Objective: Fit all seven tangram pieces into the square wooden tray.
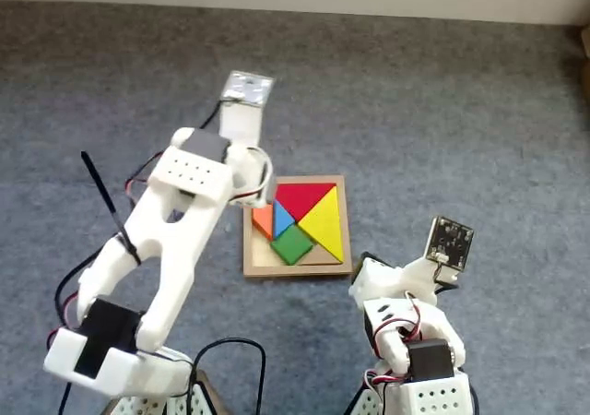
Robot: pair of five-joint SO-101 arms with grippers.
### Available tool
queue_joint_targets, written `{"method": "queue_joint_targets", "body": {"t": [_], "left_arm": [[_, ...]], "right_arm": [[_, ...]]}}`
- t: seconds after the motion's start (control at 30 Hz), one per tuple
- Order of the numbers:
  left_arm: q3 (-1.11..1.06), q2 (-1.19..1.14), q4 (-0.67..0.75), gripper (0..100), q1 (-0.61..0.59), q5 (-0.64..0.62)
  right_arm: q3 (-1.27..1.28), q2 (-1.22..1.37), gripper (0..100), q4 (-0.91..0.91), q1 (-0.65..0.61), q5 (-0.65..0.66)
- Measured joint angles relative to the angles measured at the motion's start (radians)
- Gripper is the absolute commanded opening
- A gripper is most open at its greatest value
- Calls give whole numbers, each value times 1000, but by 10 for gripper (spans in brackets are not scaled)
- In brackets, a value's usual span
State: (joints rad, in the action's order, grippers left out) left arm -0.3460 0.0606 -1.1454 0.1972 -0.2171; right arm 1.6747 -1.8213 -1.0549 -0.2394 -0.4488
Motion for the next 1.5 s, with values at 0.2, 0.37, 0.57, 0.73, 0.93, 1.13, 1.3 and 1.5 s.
{"method": "queue_joint_targets", "body": {"t": [0.2,0.37,0.57,0.73,0.93,1.13,1.3,1.5], "left_arm": [[-100,2,117,214,-68,51],[-206,2,226,214,-64,130],[-272,2,356,213,-64,138],[-272,-29,376,213,-64,137],[-143,-183,373,213,-54,137],[-34,-245,287,213,-54,135],[-28,-218,239,213,-55,137],[-117,-80,233,213,-35,137]], "right_arm": [[0,0,5,0,0,0],[0,0,5,0,0,0],[0,0,5,0,0,0],[0,0,5,0,0,0],[0,0,5,0,0,0],[0,0,5,0,0,0],[0,0,5,0,0,0],[0,0,5,0,0,0]]}}
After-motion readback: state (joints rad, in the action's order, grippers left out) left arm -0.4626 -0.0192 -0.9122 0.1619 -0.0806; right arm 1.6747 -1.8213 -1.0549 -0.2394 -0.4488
